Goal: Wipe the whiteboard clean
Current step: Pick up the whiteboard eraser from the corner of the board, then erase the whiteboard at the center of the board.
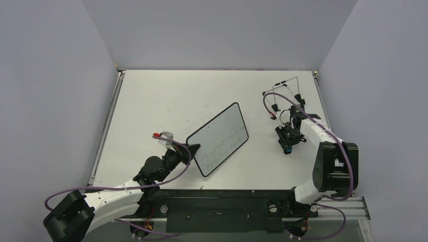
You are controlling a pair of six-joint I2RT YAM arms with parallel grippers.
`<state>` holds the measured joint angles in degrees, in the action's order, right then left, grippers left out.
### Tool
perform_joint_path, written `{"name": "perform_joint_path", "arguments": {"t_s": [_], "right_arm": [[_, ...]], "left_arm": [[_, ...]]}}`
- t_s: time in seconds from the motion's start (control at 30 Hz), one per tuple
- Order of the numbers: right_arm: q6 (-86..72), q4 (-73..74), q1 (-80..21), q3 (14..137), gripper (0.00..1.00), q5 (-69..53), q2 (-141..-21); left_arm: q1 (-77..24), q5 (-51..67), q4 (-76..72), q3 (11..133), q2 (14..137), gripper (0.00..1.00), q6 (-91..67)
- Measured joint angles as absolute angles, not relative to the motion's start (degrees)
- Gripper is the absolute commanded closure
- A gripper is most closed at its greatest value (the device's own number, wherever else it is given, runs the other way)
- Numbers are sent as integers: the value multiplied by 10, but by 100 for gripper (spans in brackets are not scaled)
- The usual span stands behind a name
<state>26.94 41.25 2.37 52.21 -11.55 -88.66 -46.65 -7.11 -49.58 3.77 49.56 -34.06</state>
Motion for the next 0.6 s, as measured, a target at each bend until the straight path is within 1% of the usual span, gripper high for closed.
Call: {"name": "perform_joint_path", "arguments": {"t_s": [0.07,0.13,0.23,0.33,0.43,0.6], "right_arm": [[306,430,5,522,100,-142,-851],[352,453,-38,523,100,-176,-804],[418,468,-161,523,100,-234,-721],[433,454,-272,525,100,-257,-677],[429,435,-359,549,100,-254,-693],[403,360,-450,569,100,-222,-738]], "left_arm": [[-467,-72,-496,37,495,100,-343],[-467,-73,-495,37,495,100,-349],[-467,-77,-495,37,500,100,-370],[-467,-82,-497,37,513,100,-405],[-467,-88,-500,37,528,100,-445],[-467,-90,-499,37,542,100,-497]]}}
